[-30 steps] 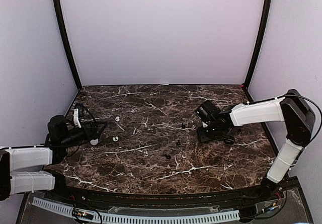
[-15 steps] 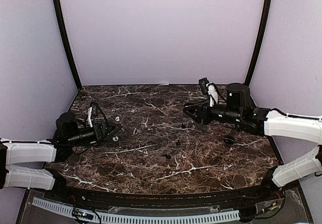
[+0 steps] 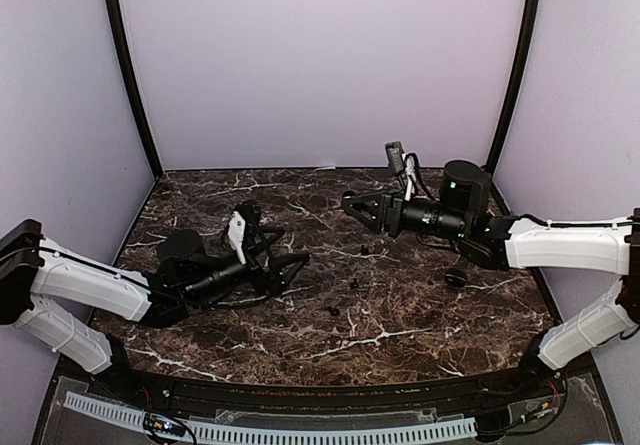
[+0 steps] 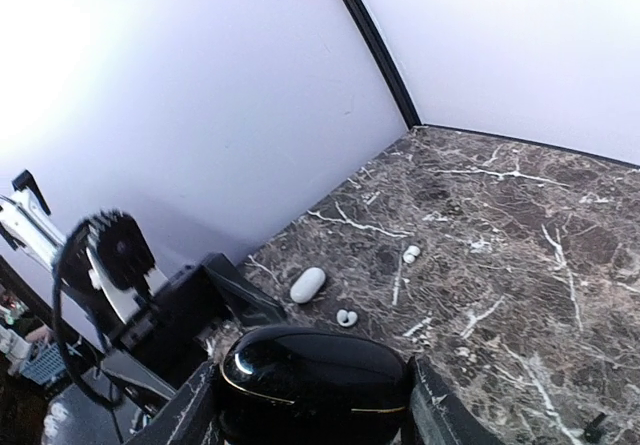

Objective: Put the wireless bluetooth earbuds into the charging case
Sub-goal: Pick up the charging case from the center of the board, then pass from the right arm to the left, then pass from the left arm to the right, then pass from the right arm to the left

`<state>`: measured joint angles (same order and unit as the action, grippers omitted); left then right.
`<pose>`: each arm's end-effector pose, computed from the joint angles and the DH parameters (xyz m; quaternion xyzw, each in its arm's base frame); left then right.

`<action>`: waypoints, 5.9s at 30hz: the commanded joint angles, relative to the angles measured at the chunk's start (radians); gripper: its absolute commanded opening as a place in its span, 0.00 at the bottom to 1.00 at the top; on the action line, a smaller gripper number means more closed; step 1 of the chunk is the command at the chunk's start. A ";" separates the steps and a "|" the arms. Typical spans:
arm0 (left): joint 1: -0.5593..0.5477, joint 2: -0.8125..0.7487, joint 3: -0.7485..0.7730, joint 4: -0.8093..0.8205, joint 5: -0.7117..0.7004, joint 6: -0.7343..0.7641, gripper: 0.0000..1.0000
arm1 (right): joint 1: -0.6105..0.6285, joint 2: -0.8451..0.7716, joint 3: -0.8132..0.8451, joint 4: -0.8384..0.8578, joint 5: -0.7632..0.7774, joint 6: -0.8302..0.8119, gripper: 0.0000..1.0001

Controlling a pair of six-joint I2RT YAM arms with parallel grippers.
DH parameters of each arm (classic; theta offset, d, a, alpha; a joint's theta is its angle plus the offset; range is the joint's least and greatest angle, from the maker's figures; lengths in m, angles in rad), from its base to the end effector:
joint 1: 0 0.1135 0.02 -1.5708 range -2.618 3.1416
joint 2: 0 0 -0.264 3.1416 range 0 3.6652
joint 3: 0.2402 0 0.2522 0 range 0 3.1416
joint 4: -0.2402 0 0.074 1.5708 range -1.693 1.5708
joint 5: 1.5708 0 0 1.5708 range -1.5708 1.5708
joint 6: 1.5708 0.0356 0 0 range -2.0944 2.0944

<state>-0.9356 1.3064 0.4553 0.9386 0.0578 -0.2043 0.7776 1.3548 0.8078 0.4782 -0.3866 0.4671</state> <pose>0.1566 -0.2159 0.2332 0.2613 0.6230 -0.4141 0.6100 0.2119 0.2274 0.2878 -0.2404 0.6885 0.5045 0.4622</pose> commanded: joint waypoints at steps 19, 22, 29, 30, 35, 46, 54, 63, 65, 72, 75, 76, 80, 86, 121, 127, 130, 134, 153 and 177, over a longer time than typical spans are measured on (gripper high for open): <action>0.113 0.201 0.151 0.403 0.618 -0.557 0.92 | 0.072 -0.082 -0.034 0.210 -0.198 -0.283 0.50; 0.116 0.244 0.158 0.505 0.656 -0.777 0.91 | 0.071 -0.066 -0.020 0.208 -0.235 -0.398 0.49; 0.119 0.423 0.201 0.893 0.689 -1.247 0.91 | 0.072 -0.052 -0.039 0.252 -0.366 -0.683 0.50; 0.119 0.424 0.202 0.894 0.680 -1.257 0.92 | 0.073 -0.044 -0.029 0.242 -0.373 -0.701 0.50; 0.118 0.387 0.204 0.873 0.649 -1.264 0.95 | 0.076 -0.002 0.025 0.144 -0.394 -0.770 0.50; 0.104 0.405 0.241 0.830 0.643 -1.306 0.95 | 0.100 0.081 0.057 0.097 -0.367 -0.879 0.50; 0.100 0.404 0.250 0.771 0.656 -1.294 0.77 | 0.114 0.110 0.065 0.081 -0.334 -0.922 0.51; 0.100 0.403 0.259 0.699 0.688 -1.281 0.50 | 0.114 0.113 0.058 0.065 -0.287 -0.963 0.57; 0.100 0.400 0.258 0.679 0.691 -1.273 0.47 | 0.114 0.116 0.057 0.066 -0.278 -0.965 0.58; 0.112 0.391 0.233 0.661 0.672 -1.263 0.42 | 0.114 0.109 0.041 0.095 -0.258 -0.945 0.87; 0.124 0.386 0.211 0.667 0.642 -1.265 0.41 | 0.115 0.084 0.002 0.148 -0.219 -0.899 0.99; 0.128 0.385 0.203 0.669 0.628 -1.265 0.41 | 0.116 0.070 -0.016 0.164 -0.203 -0.885 0.99; 0.140 0.369 0.162 0.658 0.555 -1.229 0.41 | 0.120 -0.005 -0.108 0.253 -0.116 -0.788 0.99; 0.150 0.345 0.111 0.610 0.461 -1.180 0.41 | 0.121 -0.126 -0.165 0.156 0.162 -0.577 0.99; 0.136 0.418 0.068 0.631 0.245 -1.261 0.36 | 0.422 0.191 0.028 0.175 0.739 -0.653 0.60; 0.136 0.420 0.068 0.629 0.241 -1.259 0.37 | 0.421 0.235 0.071 0.165 0.740 -0.658 0.55; 0.136 0.421 0.068 0.630 0.240 -1.261 0.37 | 0.421 0.261 0.084 0.158 0.753 -0.659 0.51; 0.136 0.424 0.066 0.634 0.238 -1.259 0.37 | 0.421 0.288 0.110 0.148 0.764 -0.657 0.46; 0.150 0.365 0.003 0.646 0.253 -1.175 0.98 | 0.296 0.127 -0.023 0.161 0.537 -0.393 0.00; 0.222 0.062 0.219 0.024 0.813 -0.318 0.77 | 0.120 -0.039 -0.089 0.272 -0.255 -0.058 0.00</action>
<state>-0.7116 1.3571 0.6666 1.0634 0.7670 -0.6247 0.9005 1.3140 0.6842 0.6647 -0.5518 0.3668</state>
